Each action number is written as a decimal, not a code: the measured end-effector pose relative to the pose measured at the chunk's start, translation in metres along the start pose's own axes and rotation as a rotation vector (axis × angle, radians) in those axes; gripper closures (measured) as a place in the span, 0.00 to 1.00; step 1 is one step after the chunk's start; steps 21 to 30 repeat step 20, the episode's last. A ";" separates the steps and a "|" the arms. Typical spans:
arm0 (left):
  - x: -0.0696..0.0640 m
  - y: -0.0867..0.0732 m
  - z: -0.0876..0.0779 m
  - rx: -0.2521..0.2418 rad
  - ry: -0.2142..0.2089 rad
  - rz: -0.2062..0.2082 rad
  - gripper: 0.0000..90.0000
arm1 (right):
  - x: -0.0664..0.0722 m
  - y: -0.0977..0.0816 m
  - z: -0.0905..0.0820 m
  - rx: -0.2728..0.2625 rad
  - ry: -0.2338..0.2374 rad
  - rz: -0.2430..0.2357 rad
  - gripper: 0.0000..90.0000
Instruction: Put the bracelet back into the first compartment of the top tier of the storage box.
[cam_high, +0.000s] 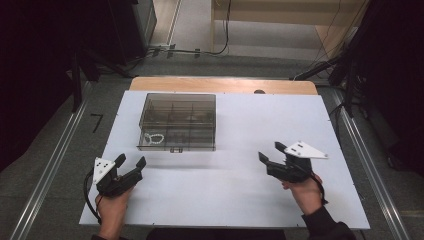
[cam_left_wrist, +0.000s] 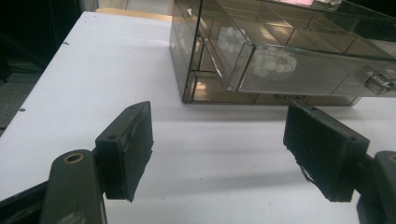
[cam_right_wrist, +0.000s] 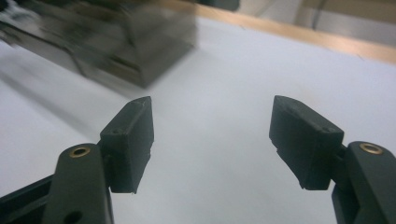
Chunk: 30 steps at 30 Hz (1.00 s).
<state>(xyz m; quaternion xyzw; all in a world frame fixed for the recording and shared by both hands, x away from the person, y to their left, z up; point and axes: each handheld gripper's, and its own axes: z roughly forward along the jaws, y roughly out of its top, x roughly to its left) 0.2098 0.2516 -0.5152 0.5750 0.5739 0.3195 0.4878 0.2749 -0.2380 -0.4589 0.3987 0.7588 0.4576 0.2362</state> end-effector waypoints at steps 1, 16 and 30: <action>0.000 0.000 0.000 0.000 0.001 0.001 0.27 | -0.008 -0.008 -0.005 0.006 -0.019 0.011 0.32; -0.005 0.005 -0.009 0.012 -0.019 0.011 0.27 | -0.074 -0.079 -0.070 0.039 -0.188 0.079 0.30; -0.009 0.018 -0.017 0.000 -0.036 0.013 0.27 | -0.072 -0.076 -0.071 -0.001 -0.179 0.080 0.30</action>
